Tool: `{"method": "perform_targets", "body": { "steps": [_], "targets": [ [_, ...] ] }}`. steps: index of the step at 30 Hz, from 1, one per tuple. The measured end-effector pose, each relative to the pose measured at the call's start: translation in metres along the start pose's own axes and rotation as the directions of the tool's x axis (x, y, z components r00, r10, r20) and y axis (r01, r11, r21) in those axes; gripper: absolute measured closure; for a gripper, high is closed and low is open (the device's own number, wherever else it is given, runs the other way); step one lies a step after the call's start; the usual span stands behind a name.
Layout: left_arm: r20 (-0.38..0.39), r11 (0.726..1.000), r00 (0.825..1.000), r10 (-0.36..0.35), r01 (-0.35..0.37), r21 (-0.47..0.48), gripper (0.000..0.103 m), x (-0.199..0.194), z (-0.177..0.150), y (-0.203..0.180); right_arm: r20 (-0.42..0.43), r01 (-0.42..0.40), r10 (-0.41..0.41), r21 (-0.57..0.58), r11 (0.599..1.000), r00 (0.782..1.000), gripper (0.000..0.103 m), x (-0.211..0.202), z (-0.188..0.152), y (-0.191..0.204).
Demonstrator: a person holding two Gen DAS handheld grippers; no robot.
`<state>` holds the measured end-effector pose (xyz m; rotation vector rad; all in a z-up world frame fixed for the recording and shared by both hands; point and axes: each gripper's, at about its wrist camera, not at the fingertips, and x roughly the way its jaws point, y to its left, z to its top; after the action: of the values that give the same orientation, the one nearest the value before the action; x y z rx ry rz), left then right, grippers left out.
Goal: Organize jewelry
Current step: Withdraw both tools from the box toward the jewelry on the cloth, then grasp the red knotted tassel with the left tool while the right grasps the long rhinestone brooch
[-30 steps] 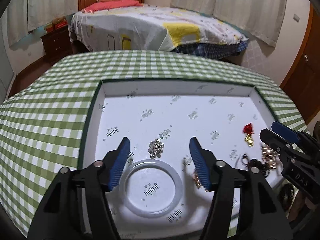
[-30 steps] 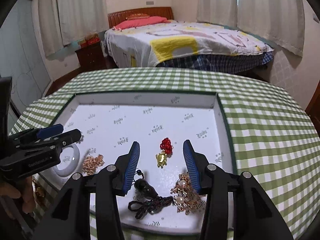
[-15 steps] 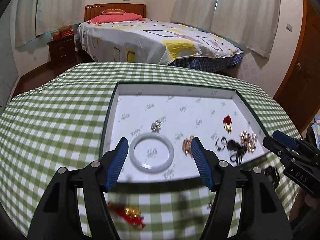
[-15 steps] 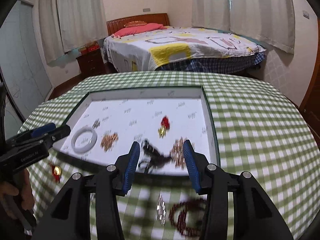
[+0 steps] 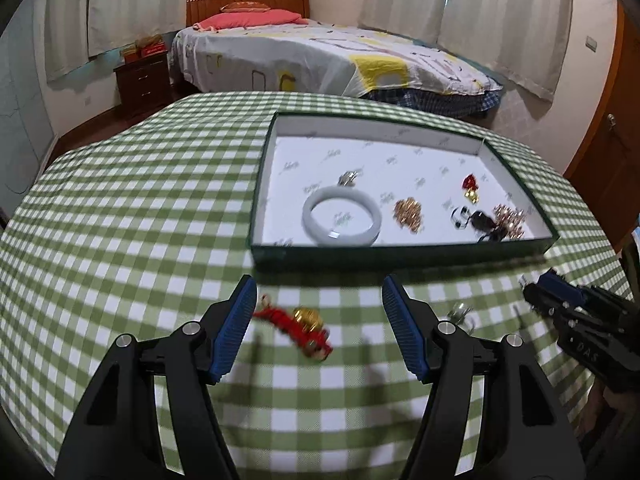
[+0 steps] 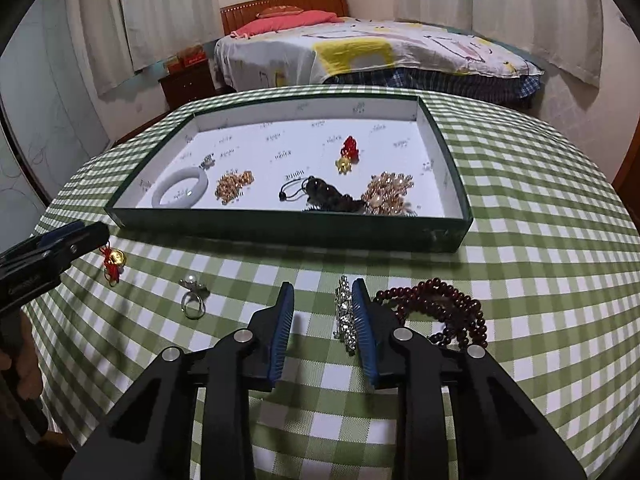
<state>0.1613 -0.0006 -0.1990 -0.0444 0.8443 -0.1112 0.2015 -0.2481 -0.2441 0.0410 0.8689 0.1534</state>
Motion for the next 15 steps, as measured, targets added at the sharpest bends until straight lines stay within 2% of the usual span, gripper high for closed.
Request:
{"method": "perform_targets", "body": {
  "steps": [15],
  "targets": [
    [-0.046,1.0,0.999,0.02,-0.021,-0.017,0.039,0.009,-0.014,0.011,-0.03,0.024,-0.024,-0.008,1.0,0.999,0.076,0.013,0.0,-0.002]
  ]
}}
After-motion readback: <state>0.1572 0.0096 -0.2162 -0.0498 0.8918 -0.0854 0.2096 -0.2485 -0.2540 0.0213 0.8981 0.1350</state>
